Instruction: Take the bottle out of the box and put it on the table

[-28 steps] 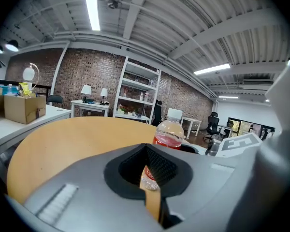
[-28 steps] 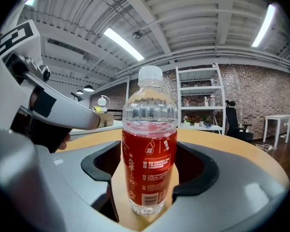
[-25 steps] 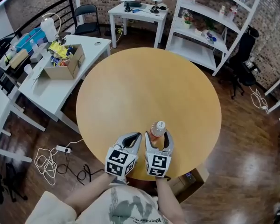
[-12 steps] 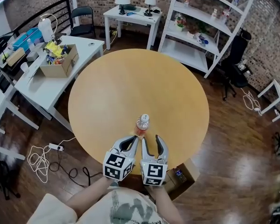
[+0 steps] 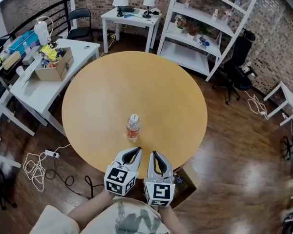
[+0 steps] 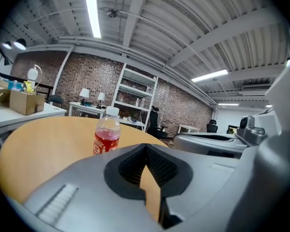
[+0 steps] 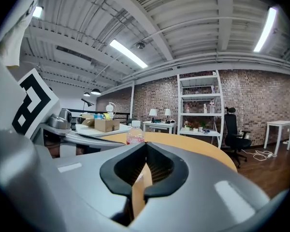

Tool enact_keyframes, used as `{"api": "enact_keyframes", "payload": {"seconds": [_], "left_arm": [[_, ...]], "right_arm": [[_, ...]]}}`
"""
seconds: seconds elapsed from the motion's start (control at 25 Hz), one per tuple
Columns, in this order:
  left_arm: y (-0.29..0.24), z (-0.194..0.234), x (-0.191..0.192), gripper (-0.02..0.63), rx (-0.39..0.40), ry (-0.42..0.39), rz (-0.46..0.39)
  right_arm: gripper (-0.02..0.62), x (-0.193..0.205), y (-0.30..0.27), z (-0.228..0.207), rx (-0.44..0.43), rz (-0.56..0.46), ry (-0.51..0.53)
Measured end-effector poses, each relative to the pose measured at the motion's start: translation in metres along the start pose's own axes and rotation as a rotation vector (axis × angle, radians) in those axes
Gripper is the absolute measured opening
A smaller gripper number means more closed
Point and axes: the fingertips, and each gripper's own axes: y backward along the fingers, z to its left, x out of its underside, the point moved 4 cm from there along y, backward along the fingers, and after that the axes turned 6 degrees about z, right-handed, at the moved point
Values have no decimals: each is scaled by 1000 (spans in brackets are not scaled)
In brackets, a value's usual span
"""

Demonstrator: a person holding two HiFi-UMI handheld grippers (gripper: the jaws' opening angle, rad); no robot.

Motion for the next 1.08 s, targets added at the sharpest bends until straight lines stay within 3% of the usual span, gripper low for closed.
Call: {"api": "enact_keyframes", "payload": {"seconds": [0.36, 1.08], "left_arm": [[-10, -38, -1, 0, 36, -29, -3], [-2, -29, 3, 0, 24, -24, 1]], "right_arm": [[0, 5, 20, -22, 9, 11, 1], [0, 11, 16, -13, 3, 28, -7]]}}
